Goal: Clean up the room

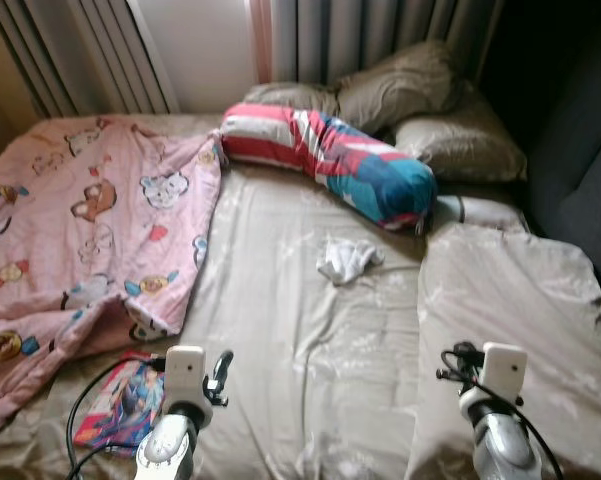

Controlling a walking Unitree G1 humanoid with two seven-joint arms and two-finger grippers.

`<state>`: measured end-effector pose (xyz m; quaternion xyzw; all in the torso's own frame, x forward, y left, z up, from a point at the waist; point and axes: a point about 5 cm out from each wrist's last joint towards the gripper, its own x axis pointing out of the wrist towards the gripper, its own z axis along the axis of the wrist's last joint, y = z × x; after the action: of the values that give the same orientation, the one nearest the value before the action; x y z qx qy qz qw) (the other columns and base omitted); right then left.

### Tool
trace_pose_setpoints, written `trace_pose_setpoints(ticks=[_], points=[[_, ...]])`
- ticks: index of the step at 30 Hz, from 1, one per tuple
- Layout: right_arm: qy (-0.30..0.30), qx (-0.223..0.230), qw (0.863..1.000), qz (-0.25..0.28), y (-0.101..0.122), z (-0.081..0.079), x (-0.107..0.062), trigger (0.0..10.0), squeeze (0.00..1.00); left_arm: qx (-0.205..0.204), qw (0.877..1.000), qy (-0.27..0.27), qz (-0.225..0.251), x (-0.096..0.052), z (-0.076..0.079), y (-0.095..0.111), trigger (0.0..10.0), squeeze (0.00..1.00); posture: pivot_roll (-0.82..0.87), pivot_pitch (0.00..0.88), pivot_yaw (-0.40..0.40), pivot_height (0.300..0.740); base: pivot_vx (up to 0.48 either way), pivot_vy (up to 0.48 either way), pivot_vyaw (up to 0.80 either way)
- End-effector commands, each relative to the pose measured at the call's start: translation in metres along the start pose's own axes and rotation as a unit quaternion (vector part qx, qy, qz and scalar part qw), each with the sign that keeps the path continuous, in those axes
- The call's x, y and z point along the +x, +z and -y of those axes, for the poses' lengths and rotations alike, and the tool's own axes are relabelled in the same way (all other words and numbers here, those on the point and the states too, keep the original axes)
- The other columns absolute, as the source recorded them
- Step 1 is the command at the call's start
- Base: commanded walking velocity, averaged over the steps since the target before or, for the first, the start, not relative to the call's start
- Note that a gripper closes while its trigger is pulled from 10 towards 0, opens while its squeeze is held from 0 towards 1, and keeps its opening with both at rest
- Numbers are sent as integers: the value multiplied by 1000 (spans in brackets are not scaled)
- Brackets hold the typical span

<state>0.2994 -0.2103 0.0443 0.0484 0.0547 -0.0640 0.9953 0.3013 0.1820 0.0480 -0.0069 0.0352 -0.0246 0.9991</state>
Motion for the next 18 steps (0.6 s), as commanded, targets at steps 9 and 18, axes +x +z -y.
trace_pose_setpoints(ticks=[9,18], points=[[-28,18,999,-23,-10,8,-2,10000,0,0,1000,7,-1,0,-1,-2,10000,0,-43,142,3,740,0,-224,-144],[-26,16,999,-13,-8,6,-2,10000,0,3,1000,5,-5,-2,-1,-5,10000,0,-42,165,-1,740,0,-248,-170]])
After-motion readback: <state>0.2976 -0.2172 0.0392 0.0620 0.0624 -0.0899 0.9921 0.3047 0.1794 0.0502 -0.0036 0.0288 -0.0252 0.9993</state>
